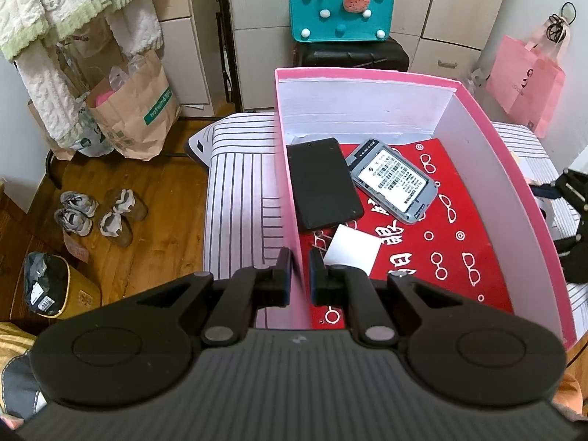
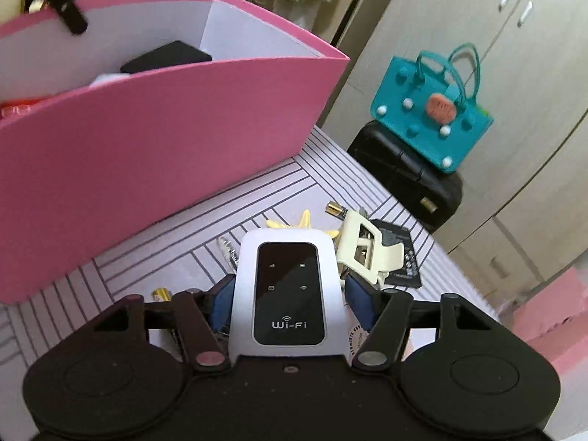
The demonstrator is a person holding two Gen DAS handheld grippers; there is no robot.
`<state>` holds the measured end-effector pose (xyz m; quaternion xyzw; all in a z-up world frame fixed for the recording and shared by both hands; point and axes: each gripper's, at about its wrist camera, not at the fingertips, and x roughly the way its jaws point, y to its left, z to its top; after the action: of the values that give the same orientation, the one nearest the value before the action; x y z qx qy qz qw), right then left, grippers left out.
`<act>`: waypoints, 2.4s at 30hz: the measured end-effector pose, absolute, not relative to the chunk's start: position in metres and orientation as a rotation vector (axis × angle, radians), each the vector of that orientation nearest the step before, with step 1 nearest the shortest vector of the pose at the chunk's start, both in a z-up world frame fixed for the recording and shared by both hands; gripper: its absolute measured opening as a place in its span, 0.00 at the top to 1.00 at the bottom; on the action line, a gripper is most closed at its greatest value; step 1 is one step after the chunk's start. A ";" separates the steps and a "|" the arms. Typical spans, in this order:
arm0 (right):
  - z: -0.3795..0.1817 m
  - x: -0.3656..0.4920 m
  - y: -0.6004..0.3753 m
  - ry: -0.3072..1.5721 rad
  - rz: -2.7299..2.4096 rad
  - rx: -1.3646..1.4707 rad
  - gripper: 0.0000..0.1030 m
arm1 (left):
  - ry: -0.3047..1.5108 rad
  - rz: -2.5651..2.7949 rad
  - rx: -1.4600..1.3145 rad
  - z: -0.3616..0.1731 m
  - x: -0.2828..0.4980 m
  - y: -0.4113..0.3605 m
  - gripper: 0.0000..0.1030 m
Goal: Organize rigid objects
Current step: 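Grasp the white Wi-Fi router with the right gripper and carry it to the box, then lower the white Wi-Fi router into the pink box and open the right gripper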
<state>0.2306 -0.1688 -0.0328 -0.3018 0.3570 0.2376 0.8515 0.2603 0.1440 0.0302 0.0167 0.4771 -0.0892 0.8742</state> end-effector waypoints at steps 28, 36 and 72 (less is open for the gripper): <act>0.107 0.230 -0.178 0.696 0.745 -0.046 0.38 | 0.973 -0.169 -0.030 0.028 0.267 0.150 0.92; 0.082 0.249 -0.106 0.808 0.833 -0.228 0.38 | 0.959 -0.170 -0.006 0.027 0.265 0.146 0.92; -0.002 0.302 -0.019 1.128 0.795 -0.647 0.37 | 0.933 -0.220 -0.036 0.024 0.263 0.154 0.91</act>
<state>0.3025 -0.0194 -0.0024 -0.2932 0.5111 0.3600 0.7234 0.2632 0.1541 0.0243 -0.0172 0.4489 -0.1057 0.8871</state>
